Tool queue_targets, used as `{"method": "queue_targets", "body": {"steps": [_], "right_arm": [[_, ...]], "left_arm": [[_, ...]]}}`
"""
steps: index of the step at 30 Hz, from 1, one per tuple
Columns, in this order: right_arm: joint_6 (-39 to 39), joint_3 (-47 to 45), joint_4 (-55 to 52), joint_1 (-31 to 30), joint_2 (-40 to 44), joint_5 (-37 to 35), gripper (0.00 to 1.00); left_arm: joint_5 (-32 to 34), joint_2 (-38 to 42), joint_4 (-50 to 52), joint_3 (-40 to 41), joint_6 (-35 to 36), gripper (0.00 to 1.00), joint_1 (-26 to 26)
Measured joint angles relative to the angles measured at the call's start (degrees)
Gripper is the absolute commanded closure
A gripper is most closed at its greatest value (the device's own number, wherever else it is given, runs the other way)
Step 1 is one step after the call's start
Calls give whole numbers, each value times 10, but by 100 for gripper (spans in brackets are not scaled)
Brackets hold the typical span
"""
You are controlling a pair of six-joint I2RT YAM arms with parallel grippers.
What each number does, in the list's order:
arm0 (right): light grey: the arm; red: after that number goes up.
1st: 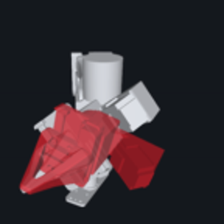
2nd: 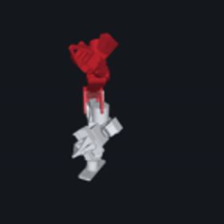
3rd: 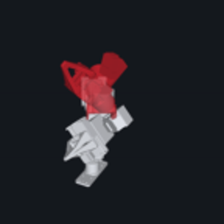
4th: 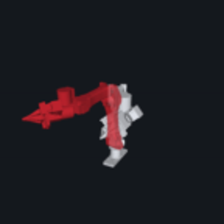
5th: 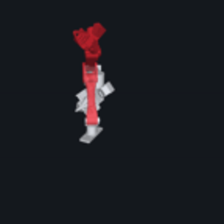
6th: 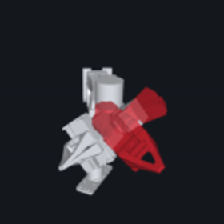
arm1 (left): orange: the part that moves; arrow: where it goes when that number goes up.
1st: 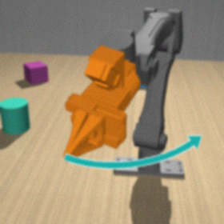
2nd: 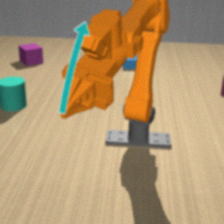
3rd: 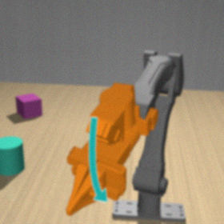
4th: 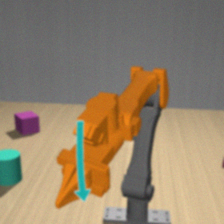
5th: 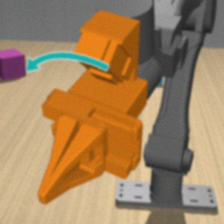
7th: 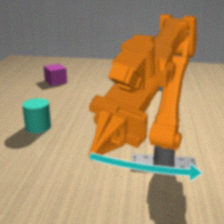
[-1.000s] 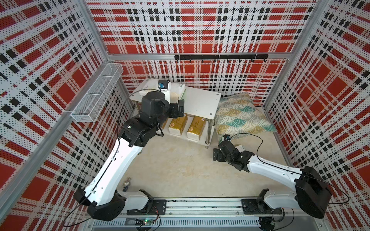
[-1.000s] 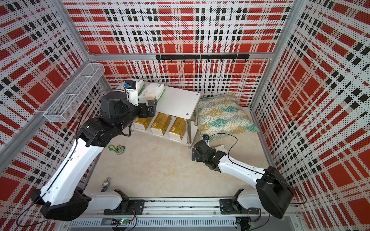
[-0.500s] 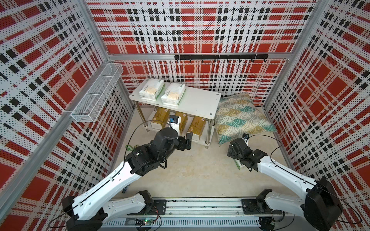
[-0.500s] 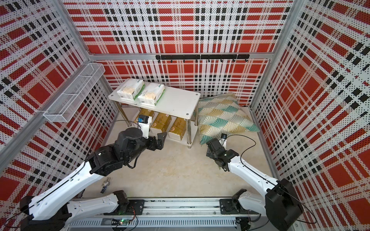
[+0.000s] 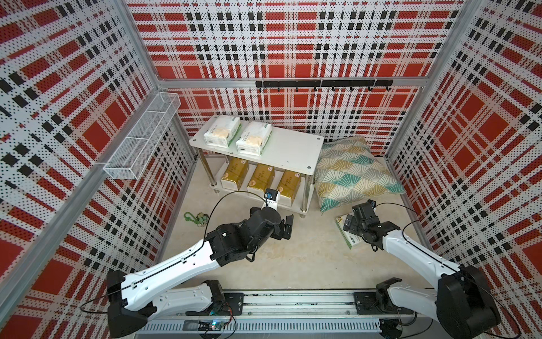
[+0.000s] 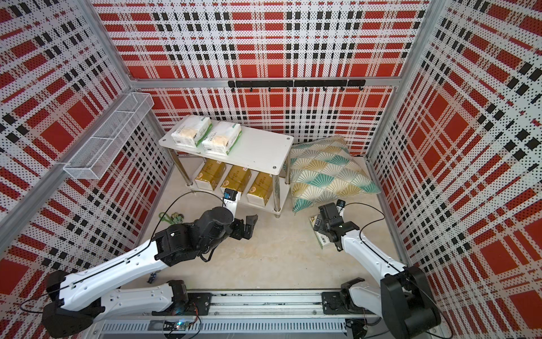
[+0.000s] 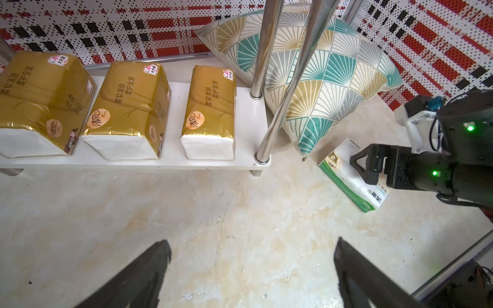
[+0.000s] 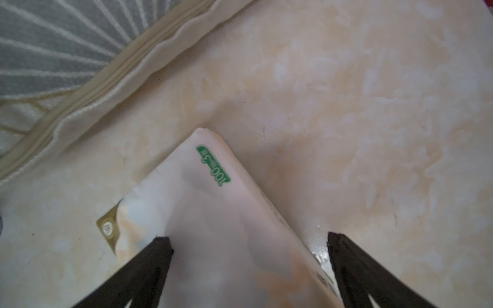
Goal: Place the tissue boxes on the shelf by color
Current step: Move the box of tissues to the center of the board.
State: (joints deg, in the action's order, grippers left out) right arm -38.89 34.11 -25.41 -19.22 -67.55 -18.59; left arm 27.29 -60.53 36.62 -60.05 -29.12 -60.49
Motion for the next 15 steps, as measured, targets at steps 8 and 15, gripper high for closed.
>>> {"method": "queue_targets", "body": {"steps": [8, 15], "right_arm": [[31, -10, 54, 0, -24, 39, 0], [60, -10, 57, -5, -21, 63, 0]], "left_arm": [[14, 1, -1, 0, -6, 0, 0], [24, 7, 2, 0, -7, 1, 0]]}}
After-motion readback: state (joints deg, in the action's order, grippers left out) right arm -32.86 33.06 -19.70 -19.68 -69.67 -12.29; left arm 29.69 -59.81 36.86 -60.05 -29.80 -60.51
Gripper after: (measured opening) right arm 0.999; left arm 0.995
